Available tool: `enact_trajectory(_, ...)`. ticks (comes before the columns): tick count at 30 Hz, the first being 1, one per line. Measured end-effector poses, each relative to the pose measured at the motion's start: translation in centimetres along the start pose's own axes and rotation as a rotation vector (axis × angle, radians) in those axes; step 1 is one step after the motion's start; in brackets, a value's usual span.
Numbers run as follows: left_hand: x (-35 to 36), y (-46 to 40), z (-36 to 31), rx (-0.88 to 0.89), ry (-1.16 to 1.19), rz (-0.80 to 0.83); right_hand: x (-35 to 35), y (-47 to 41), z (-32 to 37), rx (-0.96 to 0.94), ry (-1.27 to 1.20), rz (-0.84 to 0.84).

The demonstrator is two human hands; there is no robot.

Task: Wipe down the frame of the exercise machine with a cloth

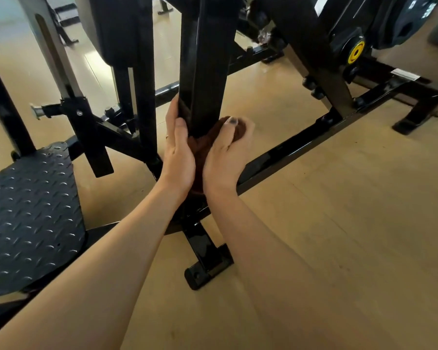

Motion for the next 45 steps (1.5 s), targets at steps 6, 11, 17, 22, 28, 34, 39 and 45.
enact_trajectory(6, -0.3, 0.3, 0.2, -0.011, 0.014, -0.020, -0.1, 2.1, -5.8, 0.063, 0.139, 0.175)
enact_trajectory(11, -0.3, 0.7, 0.4, 0.042, 0.010, -0.175, 0.1, 3.8, -11.2, -0.169, 0.720, 0.561)
enact_trajectory(17, -1.0, 1.5, 0.0, 0.227, -0.068, -0.476, 2.1, 2.7, -11.6, -0.501, 0.977, 0.720)
enact_trajectory(22, -1.1, 1.6, 0.2, 0.297, -0.071, -0.532, -2.9, -6.4, -13.3, -0.515, 1.181, 0.653)
enact_trajectory(28, -1.2, 1.6, 0.4, 0.302, -0.056, -0.567, -9.0, -13.0, -16.1, -0.236, 1.161, 0.428)
enact_trajectory(34, -1.4, 1.8, 0.5, 0.295, -0.097, -0.608, -2.6, -2.7, -14.4, -0.406, 1.111, 0.637)
enact_trajectory(39, -1.4, 1.6, 1.0, 0.269, -0.096, -0.583, -1.0, -0.3, -13.4, -0.598, 1.147, 0.759)
enact_trajectory(45, -1.3, 1.8, 0.3, 0.208, -0.126, -0.477, -2.6, -4.9, -14.0, -0.524, 1.281, 0.690)
Point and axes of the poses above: each hand's wrist, its own y-axis away from the middle knuckle, its own x-axis out of the palm, z = x × y, the point moved 10 cm from there along -y, towards the middle knuckle, and after that the axes turned 11 degrees about -x, right-handed, at the moved point
